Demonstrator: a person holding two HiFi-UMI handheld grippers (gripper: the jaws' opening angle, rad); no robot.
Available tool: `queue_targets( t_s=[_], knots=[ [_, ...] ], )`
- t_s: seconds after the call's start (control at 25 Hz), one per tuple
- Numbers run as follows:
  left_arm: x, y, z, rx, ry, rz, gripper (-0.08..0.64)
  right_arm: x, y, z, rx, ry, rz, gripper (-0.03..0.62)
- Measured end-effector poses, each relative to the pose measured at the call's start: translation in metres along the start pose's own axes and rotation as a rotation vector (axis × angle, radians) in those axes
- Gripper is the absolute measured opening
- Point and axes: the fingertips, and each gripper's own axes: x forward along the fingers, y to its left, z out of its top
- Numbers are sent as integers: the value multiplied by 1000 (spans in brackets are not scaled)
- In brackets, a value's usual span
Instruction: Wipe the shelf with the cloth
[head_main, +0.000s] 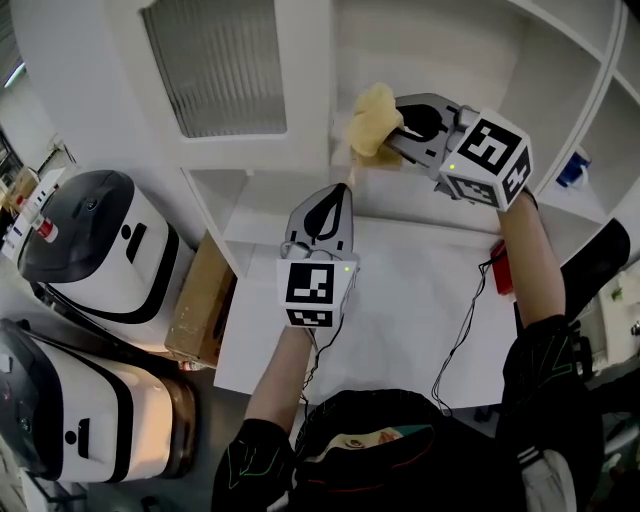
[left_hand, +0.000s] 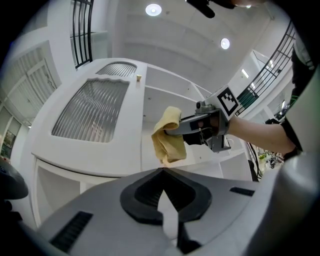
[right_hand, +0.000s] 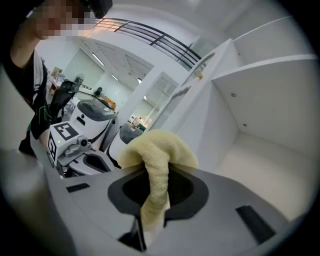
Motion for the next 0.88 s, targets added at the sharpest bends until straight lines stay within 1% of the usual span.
queue_targets(
  t_s=[0.08,0.12,0.2,0.28,0.36,0.52,0.68,0.88],
  knots=[
    [2,-3,0,7,4,-9,0,-3,-18,-9,0,33,-63,52],
    [2,-6,0,21,7,-15,0,-2,-25,-17,-15,71,-88,52],
    [4,-12,0,58,13,-26,0,2,-35,-40,-69,183,-124,52],
    [3,-16,0,73,13,-36,0,6,-42,-64,-117,284,-157,52],
    [3,-17,0,73,14,-43,0,11,-46,-80,-125,332,-176,52],
    [2,-16,-3,66,20,-44,0,28,-49,-96,-129,392,-156,52],
    [0,-13,-1,80,20,-41,0,46,-45,-107,-175,464,-94,52],
    [-2,-10,-5,67,31,-34,0,65,-38,-111,-204,504,-30,52]
  ],
)
